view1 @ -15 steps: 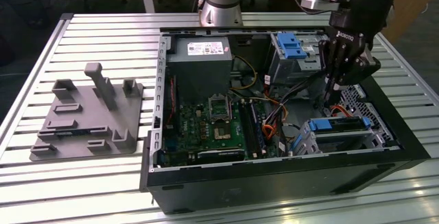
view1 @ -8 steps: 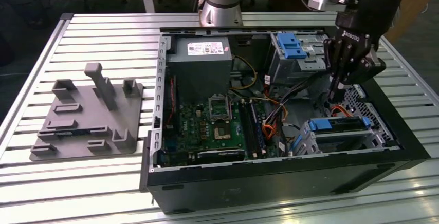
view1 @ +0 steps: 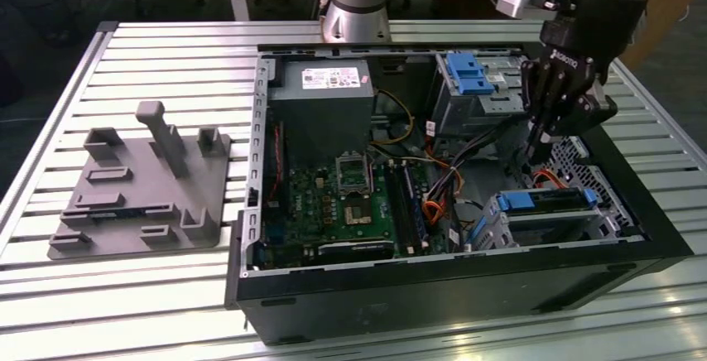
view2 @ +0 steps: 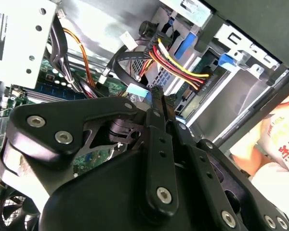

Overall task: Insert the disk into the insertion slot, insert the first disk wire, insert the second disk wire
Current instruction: 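Insert the second disk wire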

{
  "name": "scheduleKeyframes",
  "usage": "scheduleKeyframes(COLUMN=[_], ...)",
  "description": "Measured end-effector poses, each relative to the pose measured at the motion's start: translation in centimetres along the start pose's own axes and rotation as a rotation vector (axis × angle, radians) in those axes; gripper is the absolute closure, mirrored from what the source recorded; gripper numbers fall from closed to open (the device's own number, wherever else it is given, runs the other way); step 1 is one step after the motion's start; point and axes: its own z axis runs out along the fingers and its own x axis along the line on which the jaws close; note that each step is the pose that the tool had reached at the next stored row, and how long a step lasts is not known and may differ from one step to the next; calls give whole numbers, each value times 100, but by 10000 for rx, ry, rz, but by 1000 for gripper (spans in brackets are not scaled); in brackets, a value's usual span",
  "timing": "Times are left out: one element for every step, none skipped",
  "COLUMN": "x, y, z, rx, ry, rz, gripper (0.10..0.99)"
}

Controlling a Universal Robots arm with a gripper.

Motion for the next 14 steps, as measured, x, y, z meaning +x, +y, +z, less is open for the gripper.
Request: scheduleKeyframes(x=[10,27,47,69,90,106,120,131,139,146,154,163,174,184], y=[-1,-2,-3,-5,-5,-6,-6,-6,-6,-5,-5,-5,-5,-4], z=[3,9,15,23,28,31,25,18,11,5,-3,-12,-19,-24], rx=[-7,-11,-16,-18,-19,-20,-22,-24,-27,-29,-31,-34,-37,-40], ry=[-16,-22,-23,-24,-26,-58,-126,-207,-288,-361,-429,-492,-529,-556], rz=[18,28,28,27,28,26,21,16,11,9,6,5,10,18], gripper=[941,941,941,941,941,941,941,941,941,941,941,941,941,941])
